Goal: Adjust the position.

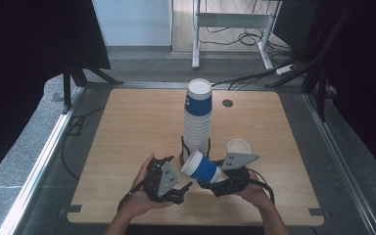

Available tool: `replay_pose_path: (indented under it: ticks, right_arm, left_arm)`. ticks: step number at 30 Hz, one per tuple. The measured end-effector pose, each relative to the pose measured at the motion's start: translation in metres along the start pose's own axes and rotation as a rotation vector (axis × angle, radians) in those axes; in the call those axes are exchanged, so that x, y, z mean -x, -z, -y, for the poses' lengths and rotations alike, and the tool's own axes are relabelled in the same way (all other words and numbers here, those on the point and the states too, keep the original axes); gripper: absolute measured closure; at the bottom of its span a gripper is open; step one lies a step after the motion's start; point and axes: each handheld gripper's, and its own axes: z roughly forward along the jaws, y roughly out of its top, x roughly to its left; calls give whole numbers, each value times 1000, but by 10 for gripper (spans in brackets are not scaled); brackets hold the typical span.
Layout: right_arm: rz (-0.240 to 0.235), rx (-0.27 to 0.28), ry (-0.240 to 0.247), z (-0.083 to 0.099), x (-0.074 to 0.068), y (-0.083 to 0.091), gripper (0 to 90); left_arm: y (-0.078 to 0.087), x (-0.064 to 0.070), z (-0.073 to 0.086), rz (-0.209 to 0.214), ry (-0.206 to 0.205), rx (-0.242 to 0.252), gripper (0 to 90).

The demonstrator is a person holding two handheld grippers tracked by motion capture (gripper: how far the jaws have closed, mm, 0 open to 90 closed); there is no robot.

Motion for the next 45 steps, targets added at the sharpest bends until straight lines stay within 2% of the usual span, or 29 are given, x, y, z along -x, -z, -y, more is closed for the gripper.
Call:
replay_pose_path:
  ticks: [10,16,26,30,35,45]
  right_arm:
    - [15,65,-23,7,1,-4,275]
    - [15,121,-20,9,-1,-3,275]
    - [45,164,-29,18,-3,-12,274]
    - [50,193,-33,21,-4,-14,274]
    - [56,243,-39,22,-5,-12,274]
    - [51,299,-23,28,-9,-17,274]
  left_arm:
    - [3,-9,2,61,135,38,67]
    - [3,-14,2,136,224,75,67]
    - [1,-18,5,214,323,105,67]
    - [1,-20,7,237,387,140,69]
    - [1,-21,7,271,421,161,69]
    - [0,-24,9,347,495,204,68]
